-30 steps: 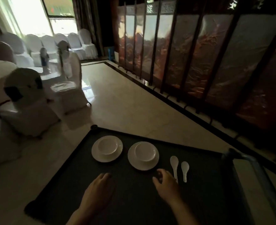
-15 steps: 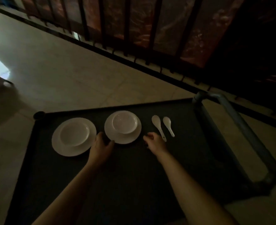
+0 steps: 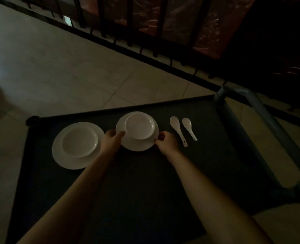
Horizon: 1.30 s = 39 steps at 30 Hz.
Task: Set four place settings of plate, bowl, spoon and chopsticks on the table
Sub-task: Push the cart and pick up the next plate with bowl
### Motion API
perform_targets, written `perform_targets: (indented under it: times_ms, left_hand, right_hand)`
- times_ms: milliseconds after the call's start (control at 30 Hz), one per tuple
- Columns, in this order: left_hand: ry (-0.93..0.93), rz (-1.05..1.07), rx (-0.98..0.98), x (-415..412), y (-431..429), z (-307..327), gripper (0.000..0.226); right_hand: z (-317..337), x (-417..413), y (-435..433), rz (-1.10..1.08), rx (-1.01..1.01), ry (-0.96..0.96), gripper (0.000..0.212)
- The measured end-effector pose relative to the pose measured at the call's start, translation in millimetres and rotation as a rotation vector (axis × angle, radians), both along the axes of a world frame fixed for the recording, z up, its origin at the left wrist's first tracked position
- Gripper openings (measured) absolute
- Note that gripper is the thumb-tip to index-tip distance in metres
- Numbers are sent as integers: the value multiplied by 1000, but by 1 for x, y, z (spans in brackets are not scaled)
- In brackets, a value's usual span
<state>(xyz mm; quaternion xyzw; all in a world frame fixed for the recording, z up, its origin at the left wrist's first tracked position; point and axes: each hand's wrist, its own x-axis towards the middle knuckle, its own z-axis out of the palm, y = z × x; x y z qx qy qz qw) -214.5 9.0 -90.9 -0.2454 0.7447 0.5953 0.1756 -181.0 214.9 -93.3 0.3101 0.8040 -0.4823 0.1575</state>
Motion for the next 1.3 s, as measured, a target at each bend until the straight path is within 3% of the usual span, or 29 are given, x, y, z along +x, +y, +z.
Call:
perform_targets:
  times_ms: [333, 600, 767, 900, 1133, 1200, 1300]
  left_hand:
    - [-82, 60, 164, 30, 7, -2, 60]
    - [-11, 59, 253, 71, 35, 15, 71]
    - [10, 44, 311, 92, 68, 32, 39]
    - [1, 18, 367, 97, 97, 37, 55]
    - [39, -13, 382, 101, 150, 41, 28]
    - [44, -8, 382, 100, 161, 42, 23]
    - [48, -15, 390, 97, 172, 43, 29]
  right_hand:
    - [13, 36, 23, -4, -85, 91, 35]
    - [32, 90, 50, 26, -178, 127, 31]
    - [41, 114, 75, 15, -175, 175, 34]
    - [52, 129, 101, -3, -151, 221, 32]
    - [61, 153, 159, -35, -185, 294, 16]
    - [56, 154, 183, -57, -140, 296, 11]
    - [35, 150, 227, -114, 208, 269, 15]
